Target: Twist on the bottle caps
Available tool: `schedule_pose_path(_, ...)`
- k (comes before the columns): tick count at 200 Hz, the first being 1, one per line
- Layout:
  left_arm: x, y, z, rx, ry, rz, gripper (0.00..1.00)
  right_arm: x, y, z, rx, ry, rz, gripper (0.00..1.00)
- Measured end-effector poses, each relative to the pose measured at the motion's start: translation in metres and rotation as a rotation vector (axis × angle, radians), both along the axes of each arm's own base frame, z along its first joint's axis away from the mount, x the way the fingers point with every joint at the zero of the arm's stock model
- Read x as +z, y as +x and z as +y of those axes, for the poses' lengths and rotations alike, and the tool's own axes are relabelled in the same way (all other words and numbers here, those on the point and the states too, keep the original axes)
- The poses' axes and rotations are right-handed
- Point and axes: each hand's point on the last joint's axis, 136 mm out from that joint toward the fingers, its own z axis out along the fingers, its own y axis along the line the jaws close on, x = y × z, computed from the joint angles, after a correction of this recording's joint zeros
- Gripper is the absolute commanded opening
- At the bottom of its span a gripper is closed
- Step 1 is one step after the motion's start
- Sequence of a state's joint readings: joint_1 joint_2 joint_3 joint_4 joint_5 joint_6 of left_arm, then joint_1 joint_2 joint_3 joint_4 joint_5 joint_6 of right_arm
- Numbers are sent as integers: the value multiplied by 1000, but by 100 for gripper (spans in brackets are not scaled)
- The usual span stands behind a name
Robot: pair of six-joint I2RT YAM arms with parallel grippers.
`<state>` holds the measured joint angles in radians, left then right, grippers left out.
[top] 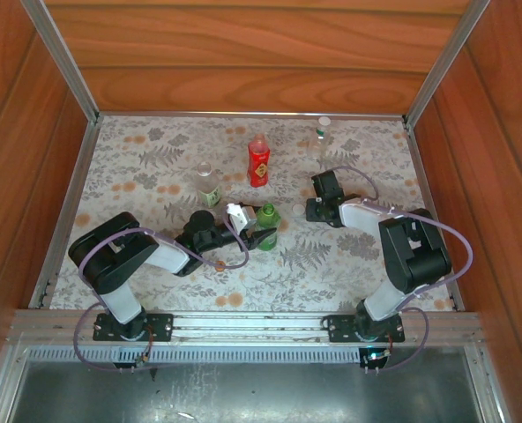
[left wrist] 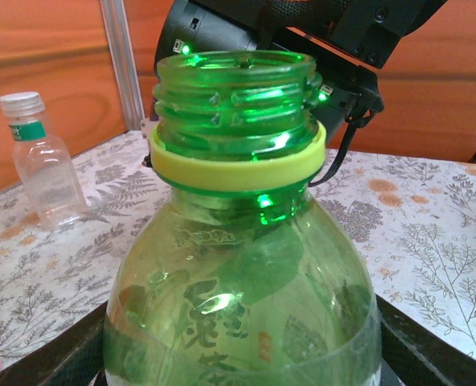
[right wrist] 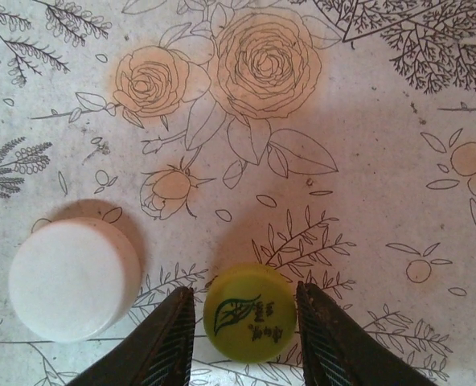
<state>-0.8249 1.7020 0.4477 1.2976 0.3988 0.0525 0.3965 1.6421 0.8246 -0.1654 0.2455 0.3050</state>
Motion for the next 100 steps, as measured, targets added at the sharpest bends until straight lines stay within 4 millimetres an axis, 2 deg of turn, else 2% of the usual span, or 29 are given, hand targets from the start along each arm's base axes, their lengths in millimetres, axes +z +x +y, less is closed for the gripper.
schedule_pose_path(35, 0, 0, 0, 0, 0, 0, 64, 1, 1, 1, 0, 1, -4, 38)
schedule_pose_path(69, 0, 0, 0, -1, 0, 0, 64, -11, 0, 0, 0, -13, 29, 39)
schedule_pose_path(100, 0, 0, 0, -1, 0, 0, 64, -10, 1, 0, 0, -11, 29, 37)
